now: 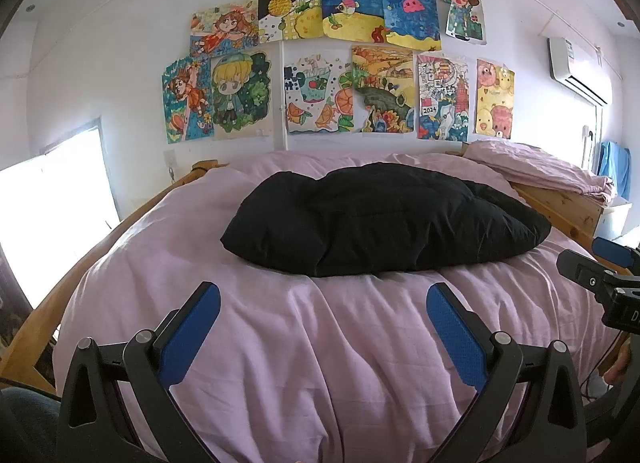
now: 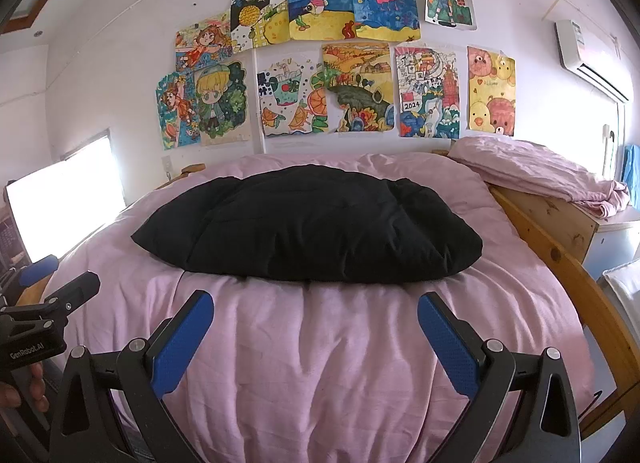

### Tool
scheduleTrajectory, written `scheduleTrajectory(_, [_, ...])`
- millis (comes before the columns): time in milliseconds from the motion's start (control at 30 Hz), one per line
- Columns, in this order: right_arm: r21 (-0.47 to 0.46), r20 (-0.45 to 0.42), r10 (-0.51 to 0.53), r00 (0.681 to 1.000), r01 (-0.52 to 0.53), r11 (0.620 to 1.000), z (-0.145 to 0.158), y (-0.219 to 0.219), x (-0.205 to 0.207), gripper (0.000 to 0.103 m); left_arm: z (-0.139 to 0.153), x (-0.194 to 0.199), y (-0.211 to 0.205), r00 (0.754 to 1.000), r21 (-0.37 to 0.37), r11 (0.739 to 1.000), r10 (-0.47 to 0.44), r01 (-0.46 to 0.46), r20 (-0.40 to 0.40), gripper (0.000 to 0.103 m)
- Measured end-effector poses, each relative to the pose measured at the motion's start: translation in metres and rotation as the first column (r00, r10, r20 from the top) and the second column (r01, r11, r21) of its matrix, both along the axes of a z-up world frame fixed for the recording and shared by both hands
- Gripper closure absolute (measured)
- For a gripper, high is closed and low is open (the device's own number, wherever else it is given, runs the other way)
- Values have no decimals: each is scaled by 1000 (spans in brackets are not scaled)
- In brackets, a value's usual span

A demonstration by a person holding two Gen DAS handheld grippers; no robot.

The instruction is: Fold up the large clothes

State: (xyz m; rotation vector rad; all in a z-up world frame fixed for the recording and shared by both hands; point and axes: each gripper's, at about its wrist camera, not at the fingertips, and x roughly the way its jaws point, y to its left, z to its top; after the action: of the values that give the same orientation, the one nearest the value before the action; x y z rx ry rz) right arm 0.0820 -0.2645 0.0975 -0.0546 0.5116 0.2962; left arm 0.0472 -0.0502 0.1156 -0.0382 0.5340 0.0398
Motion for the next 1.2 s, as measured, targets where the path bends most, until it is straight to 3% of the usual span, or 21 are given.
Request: scheduleTrajectory(1200, [4, -3, -2, 1000, 2, 1000, 2, 0, 1, 0, -3, -1, 6, 1000, 2, 1000, -7, 7, 5, 2])
